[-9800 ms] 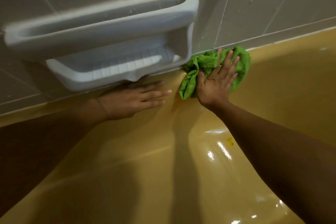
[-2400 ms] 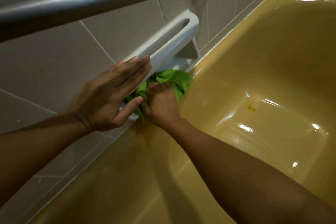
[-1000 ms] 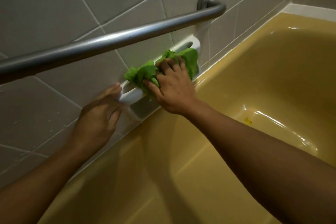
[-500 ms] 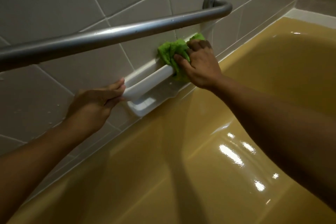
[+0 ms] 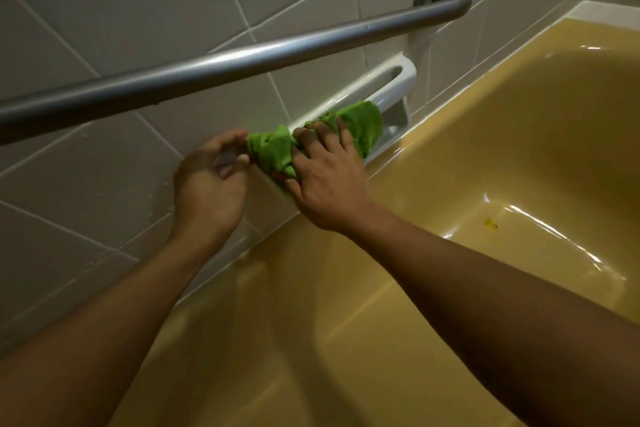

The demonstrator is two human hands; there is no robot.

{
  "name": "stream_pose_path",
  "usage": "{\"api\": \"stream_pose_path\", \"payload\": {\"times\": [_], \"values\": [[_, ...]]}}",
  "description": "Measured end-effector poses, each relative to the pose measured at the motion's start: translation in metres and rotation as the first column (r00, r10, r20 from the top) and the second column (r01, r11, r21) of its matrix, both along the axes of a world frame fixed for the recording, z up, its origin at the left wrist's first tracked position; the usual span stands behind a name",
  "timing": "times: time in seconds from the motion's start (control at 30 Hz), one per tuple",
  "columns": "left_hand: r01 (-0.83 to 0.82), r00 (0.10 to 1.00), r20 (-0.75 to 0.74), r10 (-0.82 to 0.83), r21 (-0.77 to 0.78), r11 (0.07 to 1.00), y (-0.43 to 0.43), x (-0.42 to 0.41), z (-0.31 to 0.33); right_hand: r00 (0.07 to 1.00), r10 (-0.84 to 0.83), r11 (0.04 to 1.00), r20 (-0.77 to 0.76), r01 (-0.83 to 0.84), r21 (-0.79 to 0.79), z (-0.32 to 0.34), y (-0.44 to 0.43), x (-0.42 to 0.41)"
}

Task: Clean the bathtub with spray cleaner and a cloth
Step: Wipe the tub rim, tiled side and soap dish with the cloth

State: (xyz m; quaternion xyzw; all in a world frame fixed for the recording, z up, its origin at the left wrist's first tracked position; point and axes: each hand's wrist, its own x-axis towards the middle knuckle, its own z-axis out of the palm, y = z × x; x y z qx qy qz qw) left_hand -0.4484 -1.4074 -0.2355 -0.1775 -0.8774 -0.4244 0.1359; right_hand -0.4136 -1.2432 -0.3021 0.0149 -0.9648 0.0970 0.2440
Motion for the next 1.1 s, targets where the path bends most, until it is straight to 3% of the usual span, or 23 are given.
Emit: {"api": "stream_pose_path", "payload": {"times": [0.17,0.37,0.43,0.63,0.73,0.83,1.0,1.1], "values": [[0.078,0.994,0.086,-0.073,-0.066,0.995,0.01,0.008,0.016,0.996,0.077,0.997,0.041,-0.078,0.014,0.005,0.012,0.0],[0.026,0.995,0.101,0.002,-0.27,0.963,0.018,-0.006,0.016,0.971,0.239,0.941,0.023,-0.226,-0.253,0.011,0.035,0.002],[0.027,0.996,0.092,0.0,-0.289,0.957,0.019,-0.009,0.014,0.968,0.248,0.946,0.024,-0.237,-0.221,0.011,0.035,0.002],[0.138,0.975,0.193,-0.111,-0.13,0.982,0.017,-0.011,0.013,0.979,0.197,0.977,-0.046,-0.2,-0.068,0.0,0.041,-0.002],[0.235,0.968,0.165,-0.189,-0.337,0.912,0.006,-0.01,0.022,0.981,0.188,0.977,-0.059,-0.192,-0.087,-0.003,0.071,-0.004],[0.229,0.973,0.14,-0.183,-0.515,0.826,-0.004,-0.011,0.028,0.996,0.09,0.981,-0.026,-0.093,-0.168,-0.005,0.115,-0.01],[0.306,0.924,0.3,-0.235,-0.215,0.927,-0.004,-0.012,0.02,0.996,-0.079,0.948,-0.044,0.062,-0.314,0.007,0.147,-0.029],[0.285,0.942,0.246,-0.227,-0.237,0.929,-0.005,-0.012,0.014,0.987,-0.15,0.931,-0.061,0.12,-0.344,0.003,0.125,-0.031]]}}
